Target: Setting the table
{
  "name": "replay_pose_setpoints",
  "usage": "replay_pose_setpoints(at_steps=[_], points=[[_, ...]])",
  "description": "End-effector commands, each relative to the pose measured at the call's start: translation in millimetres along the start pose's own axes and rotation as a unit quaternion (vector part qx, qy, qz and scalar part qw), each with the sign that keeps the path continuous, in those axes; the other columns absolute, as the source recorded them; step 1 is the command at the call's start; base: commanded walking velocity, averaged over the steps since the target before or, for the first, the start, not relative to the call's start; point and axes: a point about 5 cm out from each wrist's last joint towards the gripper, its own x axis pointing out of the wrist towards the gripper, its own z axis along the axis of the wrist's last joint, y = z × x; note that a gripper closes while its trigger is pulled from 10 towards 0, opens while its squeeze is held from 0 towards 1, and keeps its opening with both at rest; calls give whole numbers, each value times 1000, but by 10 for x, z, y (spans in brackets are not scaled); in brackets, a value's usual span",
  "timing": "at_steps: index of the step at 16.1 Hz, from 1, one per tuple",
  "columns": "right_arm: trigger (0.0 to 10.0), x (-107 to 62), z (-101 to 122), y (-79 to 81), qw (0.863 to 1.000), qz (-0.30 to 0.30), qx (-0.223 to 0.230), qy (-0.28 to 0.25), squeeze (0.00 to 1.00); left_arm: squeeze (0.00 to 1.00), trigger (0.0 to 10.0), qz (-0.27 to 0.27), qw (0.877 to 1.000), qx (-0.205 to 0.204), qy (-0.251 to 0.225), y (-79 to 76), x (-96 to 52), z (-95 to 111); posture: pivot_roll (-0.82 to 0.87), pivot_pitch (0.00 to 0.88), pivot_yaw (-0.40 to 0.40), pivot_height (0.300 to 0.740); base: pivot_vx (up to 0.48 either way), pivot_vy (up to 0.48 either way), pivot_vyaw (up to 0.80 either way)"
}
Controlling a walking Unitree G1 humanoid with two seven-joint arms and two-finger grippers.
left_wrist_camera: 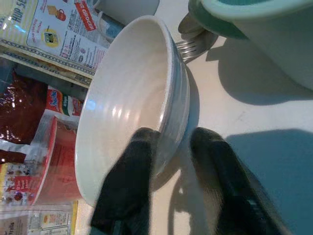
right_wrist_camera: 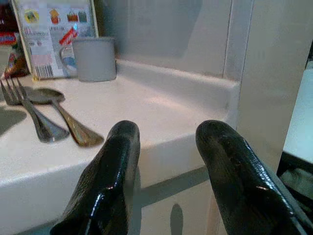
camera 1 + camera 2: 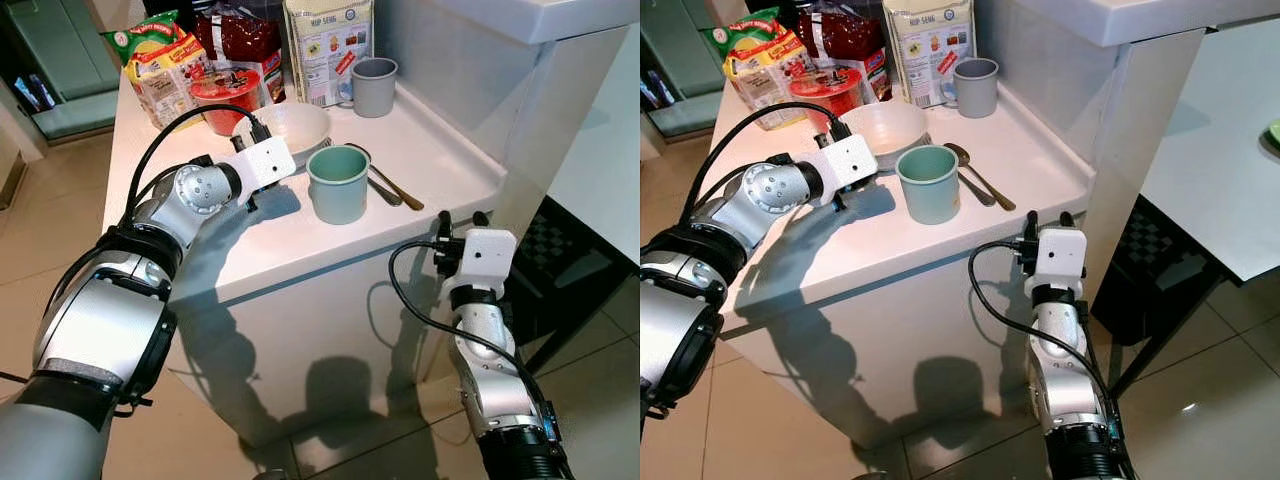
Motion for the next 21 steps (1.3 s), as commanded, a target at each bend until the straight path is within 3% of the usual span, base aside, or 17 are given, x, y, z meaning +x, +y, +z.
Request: replay_pose_setpoints(at_steps=[1,9,10,16,21], points=[[10000,-10,23,23,1000,1,0,-2,0,0,0,1,1000,10,9,50,5,24,30,0,151,740,0,0,0],[10000,-55,21,11,1000,2,-3,1,0,0,0,16,1000,16,6,86,33,95,20,0,152,740,0,0,0],[10000,-54,20,12,1000,2,-4,1,0,0,10000,22,1000,13,5,116,25,99,20,0,151,740,0,0,0],[10000,-46,-2,42,1000,9,-3,7,0,0,10000,34,998,-31,-33,317,-58,165,44,0,140,740,0,0,0],[10000,-60,-5,54,1000,10,-1,7,0,0,10000,40,999,-8,-18,357,-51,188,33,0,149,740,0,0,0]])
